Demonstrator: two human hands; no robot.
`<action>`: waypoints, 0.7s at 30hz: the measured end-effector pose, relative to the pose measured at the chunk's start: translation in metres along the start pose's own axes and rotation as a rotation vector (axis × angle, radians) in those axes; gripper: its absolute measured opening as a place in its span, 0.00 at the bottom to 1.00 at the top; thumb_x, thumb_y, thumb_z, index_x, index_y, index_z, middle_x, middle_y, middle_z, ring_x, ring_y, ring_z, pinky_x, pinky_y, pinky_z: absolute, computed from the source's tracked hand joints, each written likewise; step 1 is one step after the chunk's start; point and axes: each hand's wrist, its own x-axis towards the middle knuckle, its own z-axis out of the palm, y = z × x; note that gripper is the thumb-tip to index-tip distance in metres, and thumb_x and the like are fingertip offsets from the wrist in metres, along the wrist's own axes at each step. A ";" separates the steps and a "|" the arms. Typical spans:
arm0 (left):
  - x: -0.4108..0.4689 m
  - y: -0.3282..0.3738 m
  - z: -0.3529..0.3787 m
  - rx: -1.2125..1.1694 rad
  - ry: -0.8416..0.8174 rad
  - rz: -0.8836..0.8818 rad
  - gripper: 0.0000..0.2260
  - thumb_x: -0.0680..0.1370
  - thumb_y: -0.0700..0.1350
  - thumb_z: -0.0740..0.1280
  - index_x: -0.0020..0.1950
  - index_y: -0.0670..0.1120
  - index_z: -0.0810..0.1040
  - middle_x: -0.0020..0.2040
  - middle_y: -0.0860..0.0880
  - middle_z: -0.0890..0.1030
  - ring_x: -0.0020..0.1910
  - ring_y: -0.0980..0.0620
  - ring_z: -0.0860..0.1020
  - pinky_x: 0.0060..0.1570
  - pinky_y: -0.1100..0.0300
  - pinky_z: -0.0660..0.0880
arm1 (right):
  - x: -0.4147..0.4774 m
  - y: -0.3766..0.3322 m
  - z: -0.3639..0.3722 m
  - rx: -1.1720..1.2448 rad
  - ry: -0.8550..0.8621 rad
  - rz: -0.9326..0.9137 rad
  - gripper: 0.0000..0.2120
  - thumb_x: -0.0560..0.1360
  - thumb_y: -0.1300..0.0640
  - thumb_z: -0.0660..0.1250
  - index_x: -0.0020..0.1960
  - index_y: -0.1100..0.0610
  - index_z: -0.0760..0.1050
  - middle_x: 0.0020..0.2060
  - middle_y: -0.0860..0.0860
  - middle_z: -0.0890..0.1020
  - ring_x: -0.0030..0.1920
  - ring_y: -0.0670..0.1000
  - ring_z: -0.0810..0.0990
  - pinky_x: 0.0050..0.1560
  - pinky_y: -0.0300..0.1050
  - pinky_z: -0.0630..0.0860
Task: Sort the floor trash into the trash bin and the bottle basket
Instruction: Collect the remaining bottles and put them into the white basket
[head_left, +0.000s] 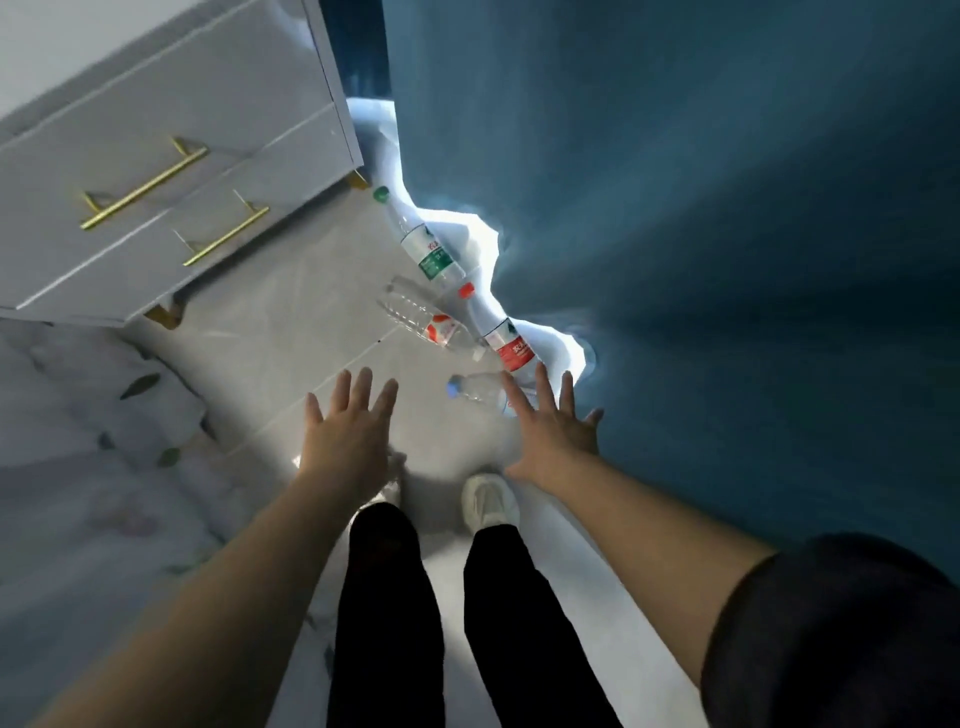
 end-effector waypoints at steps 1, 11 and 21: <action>0.026 -0.004 0.012 0.040 -0.016 0.006 0.41 0.75 0.60 0.64 0.78 0.49 0.42 0.78 0.45 0.43 0.77 0.42 0.43 0.71 0.39 0.51 | 0.026 -0.004 0.015 0.001 -0.013 0.011 0.58 0.67 0.38 0.72 0.74 0.41 0.27 0.74 0.53 0.29 0.75 0.64 0.34 0.65 0.77 0.51; 0.246 -0.008 0.103 0.191 0.107 0.116 0.53 0.70 0.59 0.72 0.77 0.49 0.35 0.76 0.42 0.34 0.75 0.39 0.37 0.71 0.37 0.47 | 0.208 -0.002 0.145 -0.059 0.024 0.026 0.52 0.70 0.43 0.72 0.72 0.44 0.31 0.77 0.55 0.39 0.76 0.63 0.39 0.67 0.74 0.50; 0.319 0.006 0.138 0.225 0.284 0.225 0.29 0.71 0.43 0.70 0.71 0.44 0.64 0.69 0.38 0.65 0.69 0.37 0.63 0.69 0.32 0.50 | 0.259 0.016 0.190 -0.031 0.252 0.022 0.38 0.67 0.53 0.76 0.70 0.52 0.58 0.64 0.55 0.72 0.62 0.58 0.73 0.58 0.53 0.69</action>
